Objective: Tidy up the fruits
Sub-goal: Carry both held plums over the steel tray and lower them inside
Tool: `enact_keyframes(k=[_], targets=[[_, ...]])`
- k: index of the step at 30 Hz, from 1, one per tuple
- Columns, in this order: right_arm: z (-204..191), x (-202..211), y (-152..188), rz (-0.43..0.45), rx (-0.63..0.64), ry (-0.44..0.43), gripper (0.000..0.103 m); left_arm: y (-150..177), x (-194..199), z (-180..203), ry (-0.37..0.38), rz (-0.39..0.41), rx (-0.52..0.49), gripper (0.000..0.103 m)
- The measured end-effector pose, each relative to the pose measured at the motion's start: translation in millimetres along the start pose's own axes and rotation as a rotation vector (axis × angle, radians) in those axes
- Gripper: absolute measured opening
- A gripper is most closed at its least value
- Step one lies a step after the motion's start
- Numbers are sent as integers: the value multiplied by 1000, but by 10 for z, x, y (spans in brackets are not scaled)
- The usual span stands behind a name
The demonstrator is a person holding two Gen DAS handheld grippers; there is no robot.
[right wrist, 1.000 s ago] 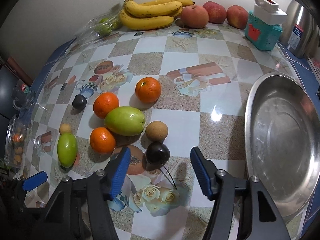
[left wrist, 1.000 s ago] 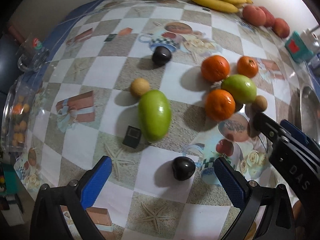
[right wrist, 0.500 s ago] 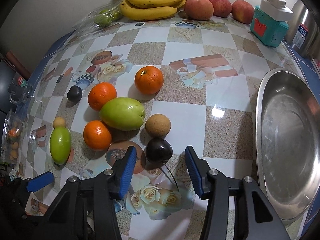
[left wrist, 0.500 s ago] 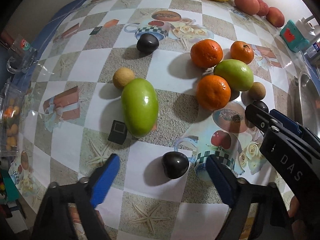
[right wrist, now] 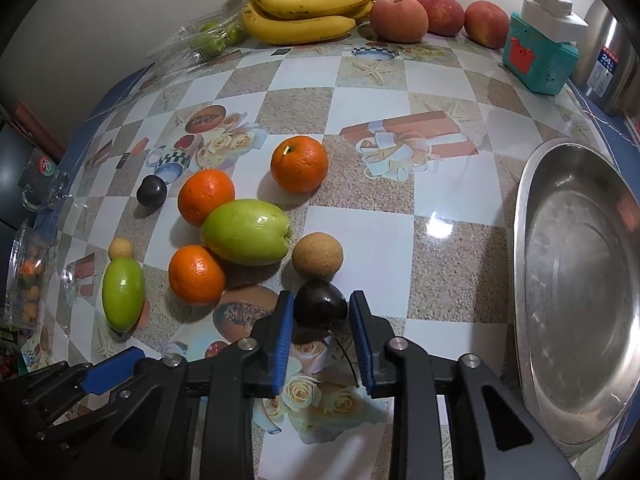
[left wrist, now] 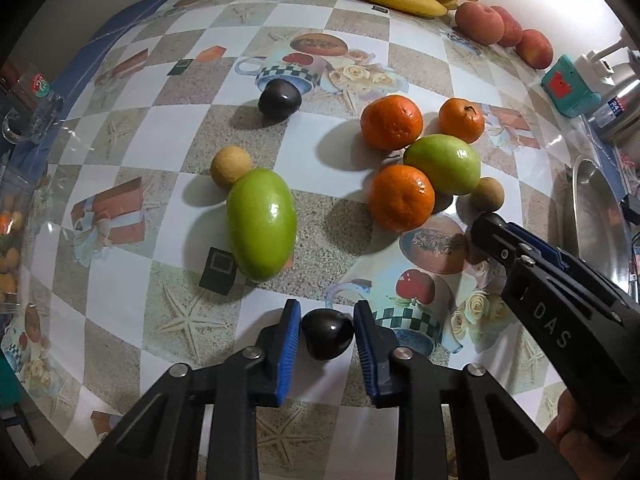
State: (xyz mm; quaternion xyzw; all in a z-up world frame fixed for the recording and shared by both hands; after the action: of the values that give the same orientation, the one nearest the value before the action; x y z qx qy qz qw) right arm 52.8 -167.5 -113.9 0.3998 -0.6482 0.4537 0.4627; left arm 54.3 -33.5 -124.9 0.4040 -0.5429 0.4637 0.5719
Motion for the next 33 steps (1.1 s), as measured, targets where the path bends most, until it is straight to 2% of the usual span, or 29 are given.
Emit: enact_keyframes(k=[9,15,26,33], targets=[[-3,11,-1,0,-10,-9,28,-20,90,-11,34,11,10,28],[21,85,3,-1,-42,-58,28,-55,236,-41,60,34,24,28],[46,396,86,10,-130,-147,28,-163,541,49,97,142,25,28],[219,599,58,53,-189,-143,27,-293,632,138,91,192,13,28]])
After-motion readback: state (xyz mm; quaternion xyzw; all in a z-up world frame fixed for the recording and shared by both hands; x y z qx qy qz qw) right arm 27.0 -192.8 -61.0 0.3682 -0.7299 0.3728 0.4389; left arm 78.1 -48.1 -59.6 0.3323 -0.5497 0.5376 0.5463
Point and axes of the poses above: each gripper's, at about its wrist camera, not at the fingertips, and x roughly against the way its jaws point, z to its right, y to its underside, the point moved 7 cm from there along -x, roughly the way its jaws point, and after that the axes turned 8 degrees about -z, right-handed, at the moved point
